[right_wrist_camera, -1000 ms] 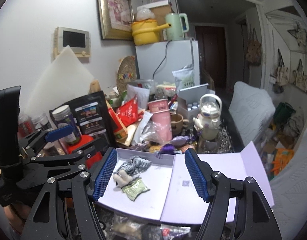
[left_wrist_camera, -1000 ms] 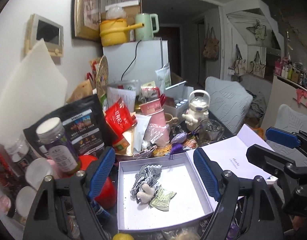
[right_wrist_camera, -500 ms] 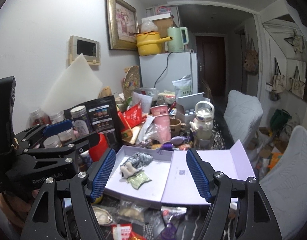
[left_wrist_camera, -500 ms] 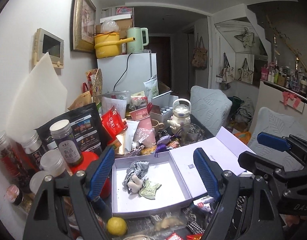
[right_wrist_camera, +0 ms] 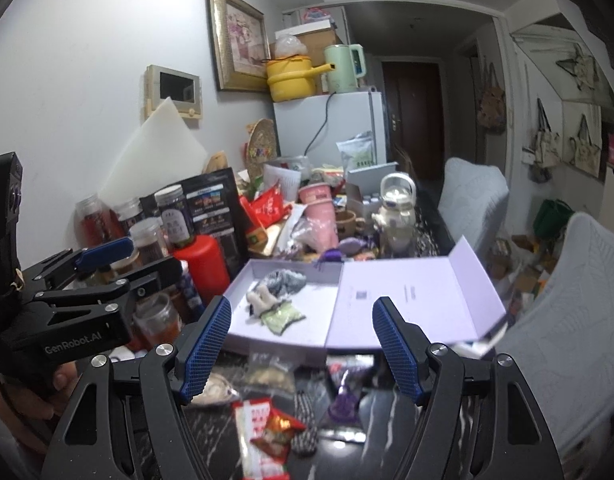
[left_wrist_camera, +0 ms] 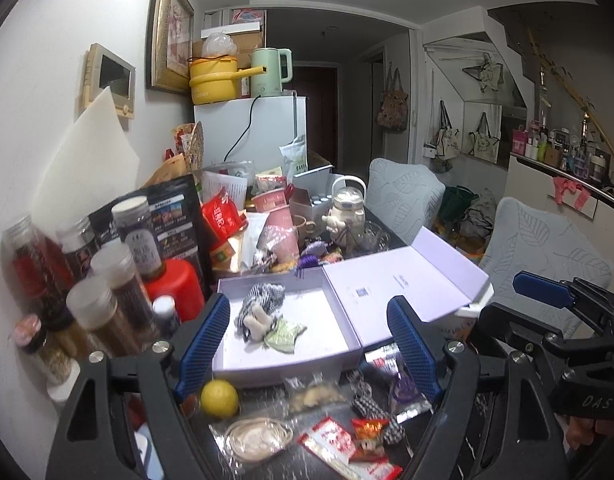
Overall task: Organize soft objects
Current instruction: 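Withdraw both grippers from the box back over the table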
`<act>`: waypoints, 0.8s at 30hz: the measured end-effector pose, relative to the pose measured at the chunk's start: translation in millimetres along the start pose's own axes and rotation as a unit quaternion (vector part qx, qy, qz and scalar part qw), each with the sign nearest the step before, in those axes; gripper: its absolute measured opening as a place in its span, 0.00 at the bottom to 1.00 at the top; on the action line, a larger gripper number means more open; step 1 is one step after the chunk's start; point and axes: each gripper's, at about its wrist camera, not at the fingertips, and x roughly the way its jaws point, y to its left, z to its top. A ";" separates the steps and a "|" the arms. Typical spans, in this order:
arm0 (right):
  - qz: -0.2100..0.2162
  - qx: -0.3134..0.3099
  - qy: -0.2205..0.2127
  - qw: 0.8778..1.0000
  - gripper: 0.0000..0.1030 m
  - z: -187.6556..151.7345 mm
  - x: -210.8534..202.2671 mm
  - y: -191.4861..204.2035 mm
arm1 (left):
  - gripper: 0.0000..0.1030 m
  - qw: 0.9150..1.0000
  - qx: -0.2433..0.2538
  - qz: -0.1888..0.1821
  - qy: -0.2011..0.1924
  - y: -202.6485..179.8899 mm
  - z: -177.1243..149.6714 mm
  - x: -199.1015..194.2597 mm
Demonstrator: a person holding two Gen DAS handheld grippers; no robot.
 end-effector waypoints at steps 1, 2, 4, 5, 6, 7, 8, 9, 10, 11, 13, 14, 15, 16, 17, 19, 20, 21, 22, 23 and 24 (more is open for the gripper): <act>-0.001 0.002 0.002 1.000 0.72 -5.2 -2.8 0.1 | 0.79 1.000 0.001 0.000 0.002 -1.2 -5.7 -2.4; -0.002 0.001 0.004 1.000 0.72 -9.6 -5.3 0.1 | 0.79 1.000 0.001 0.000 0.007 -2.3 -11.9 -4.8; -0.004 0.003 0.008 1.000 0.72 -18.6 -8.8 1.1 | 0.79 1.000 0.005 -0.001 0.016 -4.8 -23.2 -8.9; -0.005 0.003 0.011 1.000 0.72 -24.0 -10.5 2.1 | 0.79 1.000 0.006 -0.001 0.020 -5.9 -28.4 -10.9; -0.005 0.004 0.012 1.000 0.72 -27.5 -11.5 2.5 | 0.79 1.000 0.008 0.000 0.024 -7.2 -35.1 -13.5; -0.004 0.006 0.015 1.000 0.72 -33.1 -12.7 3.3 | 0.79 1.000 0.008 -0.001 0.025 -8.0 -39.0 -15.2; -0.003 0.007 0.017 1.000 0.72 -37.0 -13.4 4.2 | 0.79 1.000 0.008 -0.002 0.029 -8.7 -44.4 -16.7; -0.002 0.008 0.022 1.000 0.72 -42.7 -13.6 5.8 | 0.79 0.999 0.008 -0.003 0.032 -9.5 -48.8 -17.9; 0.000 0.008 0.026 1.000 0.72 -47.5 -13.6 7.2 | 0.79 0.999 0.008 -0.004 0.033 -10.1 -52.4 -19.3; 0.001 0.008 0.029 1.000 0.72 -51.5 -13.4 8.4 | 0.79 0.999 0.007 -0.005 0.036 -10.9 -58.0 -20.1; 0.006 0.007 0.037 0.999 0.72 -61.0 -12.4 11.4 | 0.79 0.999 0.006 -0.005 0.042 -10.8 -66.3 -20.2; 0.008 0.007 0.040 0.999 0.72 -65.2 -11.7 12.8 | 0.79 0.999 0.004 -0.006 0.046 -10.0 -71.2 -19.6; 0.010 0.007 0.044 0.999 0.72 -70.7 -10.0 14.9 | 0.79 0.999 0.003 -0.006 0.049 -9.3 -74.7 -19.1; 0.012 0.007 0.050 0.999 0.72 -75.0 -8.7 15.9 | 0.79 0.999 0.000 -0.005 0.053 -8.1 -79.4 -18.4; 0.012 0.007 0.054 0.998 0.72 -78.4 -7.9 17.0 | 0.79 0.998 -0.004 -0.004 0.057 -6.6 -84.6 -17.5; 0.014 0.008 0.063 0.998 0.72 -86.6 -5.5 18.2 | 0.79 0.998 -0.010 -0.004 0.065 -4.4 -94.0 -15.8; 0.016 0.008 0.067 0.998 0.72 -90.7 -4.3 18.3 | 0.79 0.998 -0.012 -0.003 0.069 -3.4 -98.0 -14.7; 0.018 0.008 0.071 0.997 0.72 -95.4 -2.6 18.4 | 0.79 0.997 -0.014 -0.002 0.073 -2.4 -101.9 -13.7; 0.017 0.009 0.074 0.997 0.72 -98.0 -0.8 18.7 | 0.79 0.997 -0.016 -0.001 0.074 -2.2 -104.6 -13.4; 0.017 0.010 0.078 0.997 0.72 -101.4 1.2 18.5 | 0.79 0.997 -0.018 0.003 0.078 -1.8 -109.7 -12.6; 0.017 0.012 0.083 0.996 0.72 -105.7 3.6 18.1 | 0.79 0.997 -0.019 0.005 0.080 -1.1 -113.4 -12.0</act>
